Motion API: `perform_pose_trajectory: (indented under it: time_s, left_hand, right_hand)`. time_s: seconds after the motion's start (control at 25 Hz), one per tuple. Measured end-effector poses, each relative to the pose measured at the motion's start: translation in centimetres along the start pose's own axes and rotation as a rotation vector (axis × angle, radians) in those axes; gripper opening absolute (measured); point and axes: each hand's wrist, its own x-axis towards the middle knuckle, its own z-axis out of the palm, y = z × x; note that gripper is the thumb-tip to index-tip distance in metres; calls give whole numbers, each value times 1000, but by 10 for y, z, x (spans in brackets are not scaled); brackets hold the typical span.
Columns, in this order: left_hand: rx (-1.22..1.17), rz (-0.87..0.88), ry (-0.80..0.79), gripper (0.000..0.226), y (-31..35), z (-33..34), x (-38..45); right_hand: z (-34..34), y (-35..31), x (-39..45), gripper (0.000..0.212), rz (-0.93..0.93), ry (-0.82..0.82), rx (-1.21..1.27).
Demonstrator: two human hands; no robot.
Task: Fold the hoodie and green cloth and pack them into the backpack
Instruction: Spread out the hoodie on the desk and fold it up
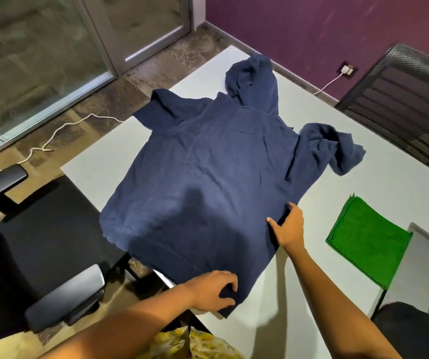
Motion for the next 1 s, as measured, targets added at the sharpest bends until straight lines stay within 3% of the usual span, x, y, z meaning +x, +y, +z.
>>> perform_pose_trajectory:
  time_s: [0.08,0.16,0.32,0.44,0.52,0.64,0.72,0.84,1.0]
  left_hand:
    - [-74,-14,167,21,-13,-7,1]
    - [-90,-53,306,22,-30,-17,-1]
    - [137,-177,458,41,-47,-37,-5]
    - [228,-414,483,64,-55,-44,-9]
    - [152,-509,451,76,-67,-42,-13]
    - [79,-492,422,81,-78,-41,-19]
    - [81,-472,415,81,-78,-44,-21]
    - [87,-456,396,79,-80,-50,-24]
    - [88,-418,376,72,-84,-55,-33]
  right_hand:
    - [3,-3,-19,78,221,156,269]
    - [6,-5,-35,69,391,150,357]
    - [6,-12,-69,37,534,-154,621]
    - [11,-14,-104,61,541,-503,756]
    - [17,-6,-126,68,546,-699,695]
    - [23,6,-153,70,619,-954,559]
    - [24,8,-164,68,659,-1043,464]
    - [20,5,-169,47,652,-1113,274]
    - [12,-10,-154,62,602,-1217,-157]
